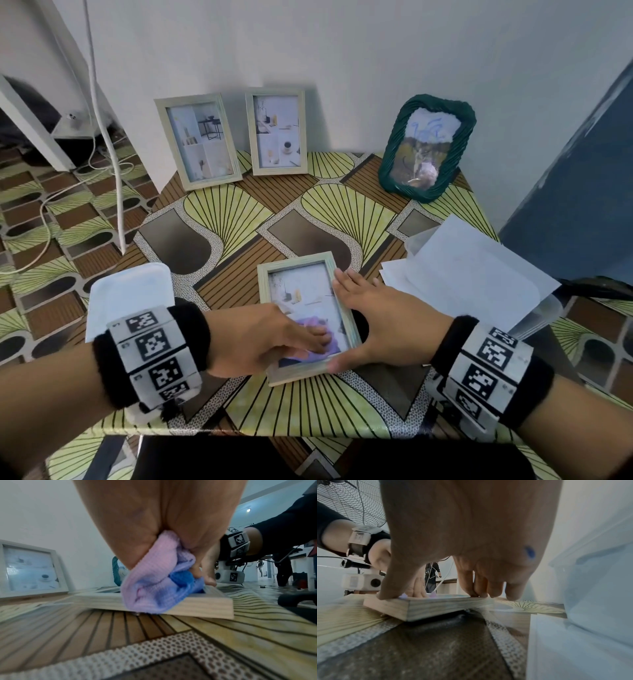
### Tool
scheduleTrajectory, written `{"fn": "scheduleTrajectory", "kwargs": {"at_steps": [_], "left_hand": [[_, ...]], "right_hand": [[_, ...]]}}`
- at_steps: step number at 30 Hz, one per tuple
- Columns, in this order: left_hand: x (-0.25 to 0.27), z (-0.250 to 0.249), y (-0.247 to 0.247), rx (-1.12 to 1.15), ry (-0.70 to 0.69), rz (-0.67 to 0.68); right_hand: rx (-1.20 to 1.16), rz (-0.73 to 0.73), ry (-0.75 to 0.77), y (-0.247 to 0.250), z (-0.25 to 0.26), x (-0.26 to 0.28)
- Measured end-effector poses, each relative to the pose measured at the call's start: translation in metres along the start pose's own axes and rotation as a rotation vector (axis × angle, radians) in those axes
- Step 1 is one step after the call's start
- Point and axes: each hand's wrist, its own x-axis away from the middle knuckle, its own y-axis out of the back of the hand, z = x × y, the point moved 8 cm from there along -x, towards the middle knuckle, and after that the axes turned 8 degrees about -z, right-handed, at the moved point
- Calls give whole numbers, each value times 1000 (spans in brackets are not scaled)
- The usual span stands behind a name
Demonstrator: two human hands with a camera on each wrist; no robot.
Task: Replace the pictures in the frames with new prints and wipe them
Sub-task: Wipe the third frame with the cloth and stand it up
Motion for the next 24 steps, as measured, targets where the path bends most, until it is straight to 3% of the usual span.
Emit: {"fn": "scheduleTrajectory", "kwargs": {"at_steps": [5,12,24], "left_hand": [[11,-1,4,-117,21,82],[29,10,6,-356,164,145],[-8,43,22,-657,387,92]], "right_hand": [[7,0,-6,-1,3,4],[-39,-20,-3,-2,4,5],[-53,-43,1,0,5,2]]}}
